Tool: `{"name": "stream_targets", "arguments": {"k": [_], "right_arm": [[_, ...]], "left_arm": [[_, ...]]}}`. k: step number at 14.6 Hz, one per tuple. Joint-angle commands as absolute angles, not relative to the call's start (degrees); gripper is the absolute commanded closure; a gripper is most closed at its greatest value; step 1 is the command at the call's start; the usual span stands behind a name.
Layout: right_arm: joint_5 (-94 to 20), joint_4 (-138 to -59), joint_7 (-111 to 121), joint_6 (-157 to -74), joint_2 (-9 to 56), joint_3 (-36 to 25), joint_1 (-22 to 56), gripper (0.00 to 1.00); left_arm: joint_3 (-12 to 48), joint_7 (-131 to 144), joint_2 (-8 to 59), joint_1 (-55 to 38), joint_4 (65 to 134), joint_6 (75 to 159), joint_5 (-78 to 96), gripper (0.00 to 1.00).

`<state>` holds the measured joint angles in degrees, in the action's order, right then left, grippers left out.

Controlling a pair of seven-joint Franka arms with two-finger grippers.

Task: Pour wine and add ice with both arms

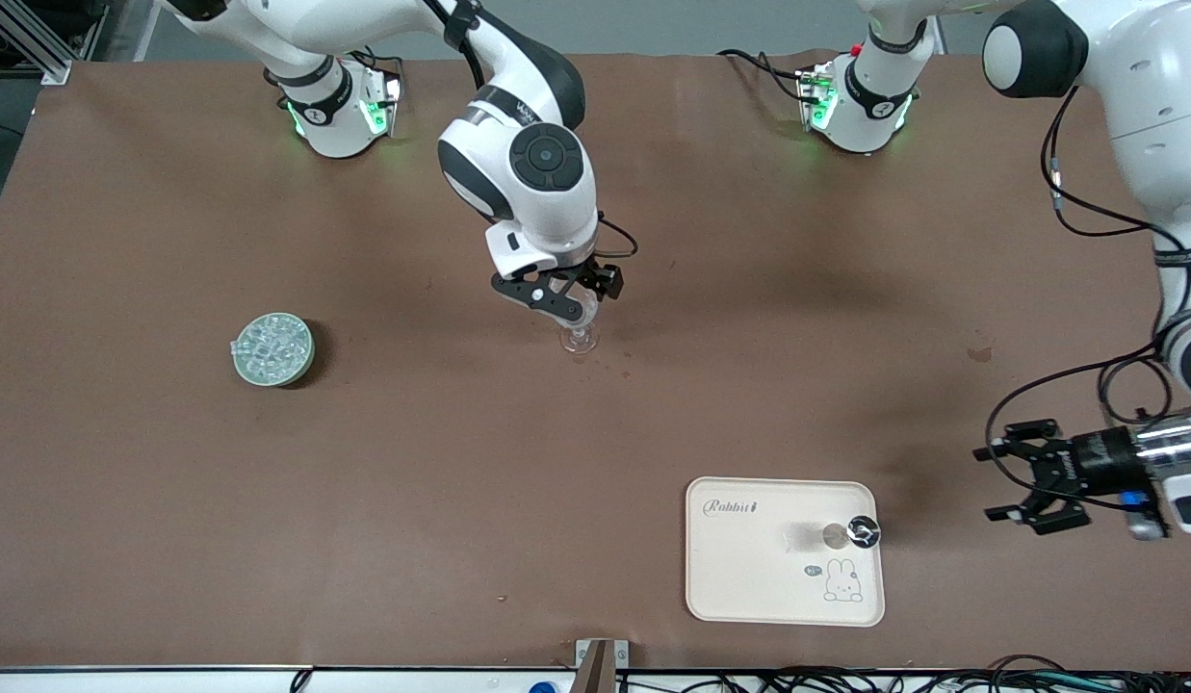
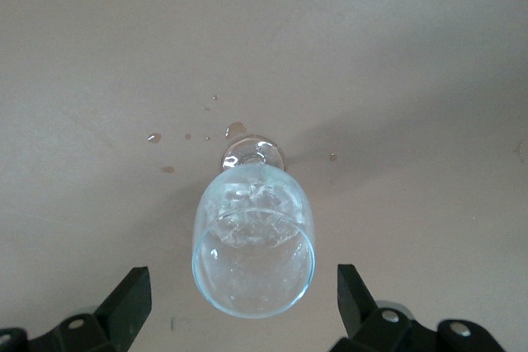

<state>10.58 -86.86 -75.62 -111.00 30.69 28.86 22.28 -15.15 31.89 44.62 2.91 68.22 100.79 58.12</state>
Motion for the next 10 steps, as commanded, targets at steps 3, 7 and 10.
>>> {"name": "stream_targets", "arguments": {"k": [3,7,10], "right_arm": [[11.78,-84.91,-77.08,-110.57,30.85,29.09,22.06,0.0],[11.95,-84.46,-73.32,-107.16,24.36,29.09,18.73,0.0],[11.95,-84.37,-65.15,-99.78,16.81,29.0,12.68,0.0]], "left_arm": [[-16.08,27.87,38.86,1.94,68.38,106.25,53.54,0.0],[-14.95,27.6,32.8,0.36,68.82,107.84,39.79,0.0],[-4.88,25.14,27.7,0.61,69.6,108.02,16.26,0.0]]}}
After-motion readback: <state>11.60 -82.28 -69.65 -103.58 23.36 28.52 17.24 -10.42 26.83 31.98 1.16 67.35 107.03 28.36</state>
